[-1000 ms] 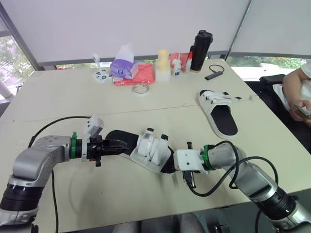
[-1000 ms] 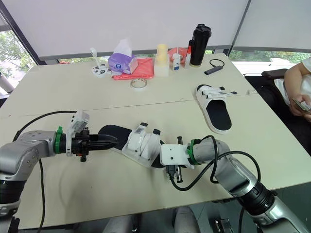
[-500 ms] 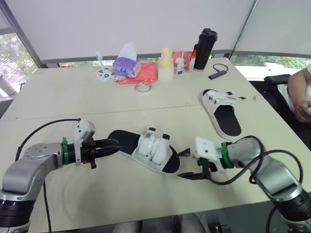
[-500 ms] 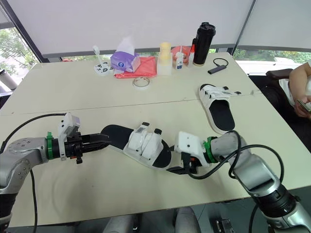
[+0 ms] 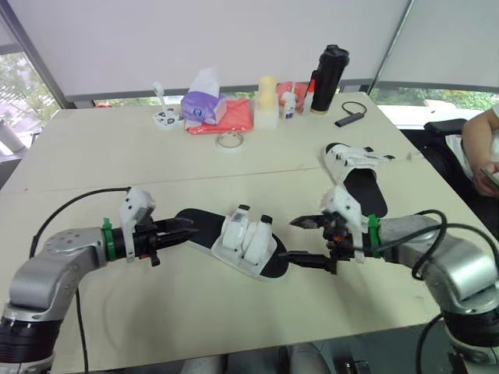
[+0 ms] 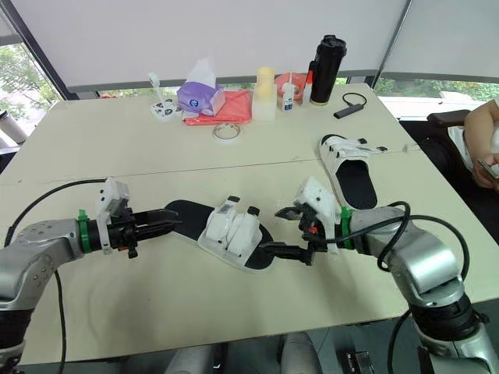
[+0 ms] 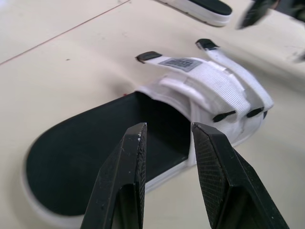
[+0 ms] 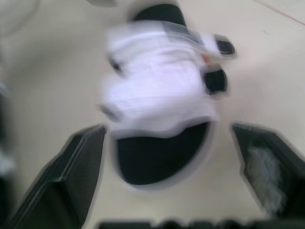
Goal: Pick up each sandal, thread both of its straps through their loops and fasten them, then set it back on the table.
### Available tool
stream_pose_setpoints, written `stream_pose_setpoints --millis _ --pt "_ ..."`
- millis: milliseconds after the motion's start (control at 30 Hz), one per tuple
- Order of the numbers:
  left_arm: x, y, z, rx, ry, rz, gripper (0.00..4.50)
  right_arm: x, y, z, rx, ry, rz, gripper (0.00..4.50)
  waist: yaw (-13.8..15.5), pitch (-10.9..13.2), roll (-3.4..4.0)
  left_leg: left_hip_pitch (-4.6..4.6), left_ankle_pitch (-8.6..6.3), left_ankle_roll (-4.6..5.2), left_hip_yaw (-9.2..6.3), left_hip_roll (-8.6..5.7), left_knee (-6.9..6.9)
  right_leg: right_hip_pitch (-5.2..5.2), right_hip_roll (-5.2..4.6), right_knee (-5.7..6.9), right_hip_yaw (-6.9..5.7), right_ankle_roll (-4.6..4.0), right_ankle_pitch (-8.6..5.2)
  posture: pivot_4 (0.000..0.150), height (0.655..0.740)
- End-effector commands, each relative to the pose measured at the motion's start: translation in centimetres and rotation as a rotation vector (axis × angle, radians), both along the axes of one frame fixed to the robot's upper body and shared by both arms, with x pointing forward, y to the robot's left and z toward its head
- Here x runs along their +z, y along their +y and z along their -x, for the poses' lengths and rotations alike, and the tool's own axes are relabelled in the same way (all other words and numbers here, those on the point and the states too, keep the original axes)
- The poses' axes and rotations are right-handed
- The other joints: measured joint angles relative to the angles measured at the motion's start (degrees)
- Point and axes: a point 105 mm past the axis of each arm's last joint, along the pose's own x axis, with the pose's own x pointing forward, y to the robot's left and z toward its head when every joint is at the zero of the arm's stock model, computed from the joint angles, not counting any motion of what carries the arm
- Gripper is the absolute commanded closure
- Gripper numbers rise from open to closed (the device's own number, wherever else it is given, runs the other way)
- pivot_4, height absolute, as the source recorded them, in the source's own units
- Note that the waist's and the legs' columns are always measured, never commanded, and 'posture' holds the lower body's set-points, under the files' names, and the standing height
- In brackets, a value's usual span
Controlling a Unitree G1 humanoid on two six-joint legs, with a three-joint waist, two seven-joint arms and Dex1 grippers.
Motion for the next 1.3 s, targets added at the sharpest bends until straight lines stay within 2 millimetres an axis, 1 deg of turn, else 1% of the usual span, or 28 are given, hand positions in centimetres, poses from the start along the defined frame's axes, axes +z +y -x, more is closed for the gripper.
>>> stream_pose_setpoints --millis 33,133,200,267,333,433,500,567,667,800,867,933,1033,1233,1300 --pt "1.2 -0.6 0.0 -0.022 -0.048 0.007 2.99 1.1 0.9 -0.7 0.058 -0.299 0.101 0.08 -0.1 0.0 0.04 0.0 0.0 0.0 0.0 0.0 -0.01 -0.01 0.0 0.01 0.0 0.0 0.0 0.15 0.74" --pt "1.3 -0.5 -0.1 -0.017 -0.044 0.014 2.99 1.0 0.8 -0.9 0.128 -0.5 0.23 0.08 -0.1 0.0 0.06 0.0 0.01 0.01 0.03 0.01 -0.01 -0.03 0.01 0.05 0.02 0.01 0.01 0.15 0.74" --pt "1.4 -0.4 -0.3 -0.012 -0.043 0.015 2.99 1.5 0.9 -1.2 0.161 -0.639 0.278 0.08 -0.1 0.0 0.04 0.0 0.01 0.01 0.04 0.0 0.01 -0.02 0.01 0.05 0.02 0.02 0.01 0.15 0.74" --pt "1.4 -0.4 -0.3 -0.008 -0.041 0.018 2.99 1.6 1.4 -0.7 0.228 -0.718 0.312 0.08 -0.1 0.0 0.04 0.01 0.01 0.01 0.05 0.01 0.03 -0.01 0.01 0.06 0.02 0.02 0.02 0.15 0.74" --pt "1.4 -0.4 -0.3 -0.006 -0.041 0.019 2.99 1.2 1.7 -0.1 0.292 -0.775 0.347 0.08 -0.1 0.0 0.04 0.02 0.01 0.01 0.04 0.01 0.03 0.0 0.02 0.07 0.02 0.02 0.01 0.15 0.74" --pt "1.4 -0.3 -0.5 -0.001 -0.04 0.022 2.99 0.4 2.1 0.4 0.36 -0.83 0.381 0.08 -0.1 0.0 0.04 0.02 0.01 0.01 0.04 0.01 0.03 0.01 0.02 0.07 0.02 0.02 0.01 0.15 0.74" --pt "1.5 -0.3 -0.6 0.005 -0.041 0.025 2.99 -0.5 2.3 0.7 0.409 -0.833 0.399 0.08 -0.1 0.0 0.04 0.03 0.02 0.01 0.04 0.01 0.04 0.03 0.02 0.07 0.02 0.02 0.02 0.15 0.74" --pt "1.6 -0.1 -0.7 0.008 -0.041 0.021 2.99 -0.9 2.6 0.8 0.444 -0.842 0.402 0.08 -0.1 0.0 0.04 0.05 0.02 0.01 0.04 0.01 0.06 0.06 0.03 0.09 0.02 0.01 0.02 0.15 0.74" --pt "1.6 0.2 -0.5 0.008 -0.035 0.013 2.99 -1.1 3.0 0.5 0.478 -0.863 0.409 0.08 -0.1 0.0 0.03 0.07 0.02 0.02 0.03 0.01 0.09 0.08 0.03 0.11 0.03 0.01 0.02 0.15 0.74" --pt "1.5 0.3 -0.1 -0.002 -0.016 0.008 2.99 -1.7 3.5 -0.8 0.487 -0.912 0.428 0.08 -0.4 0.0 0.03 0.12 0.02 0.02 0.02 0.02 0.08 0.1 0.05 0.15 0.04 0.01 0.02 0.15 0.74" --pt "1.4 0.3 0.1 -0.001 -0.011 0.008 2.99 -1.8 4.0 -1.5 0.488 -0.95 0.428 0.08 -0.5 0.0 0.03 0.13 0.02 0.02 0.01 0.02 0.08 0.11 0.06 0.15 0.04 0.0 0.02 0.15 0.74" --pt "1.4 0.2 0.2 0.002 -0.01 0.009 2.99 -1.7 4.6 -1.8 0.507 -0.992 0.426 0.08 -0.6 0.0 0.04 0.17 0.03 0.02 0.01 0.02 0.08 0.14 0.07 0.17 0.05 0.0 0.02 0.15 0.74" --pt "1.4 0.4 0.2 0.013 -0.01 0.01 2.99 -1.7 5.3 -1.8 0.54 -1.066 0.423 0.08 -0.7 0.0 0.03 0.22 0.03 0.01 0.01 0.02 0.08 0.19 0.07 0.19 0.06 0.0 0.02 0.15 0.74" --pt "1.5 0.5 0.2 0.025 -0.013 0.014 2.99 -2.3 6.8 -1.4 0.604 -1.134 0.389 0.08 -1.3 0.0 0.03 0.35 0.04 0.0 -0.01 0.01 0.08 0.3 0.08 0.21 0.07 0.0 0.02 0.15 0.74" --pt "1.5 0.5 0.1 0.028 -0.015 0.017 2.99 -2.6 7.4 -1.2 0.629 -1.152 0.38 0.59 -1.5 0.0 0.03 0.4 0.04 0.0 -0.01 0.02 0.07 0.33 0.08 0.23 0.09 0.0 0.02 0.15 0.74"
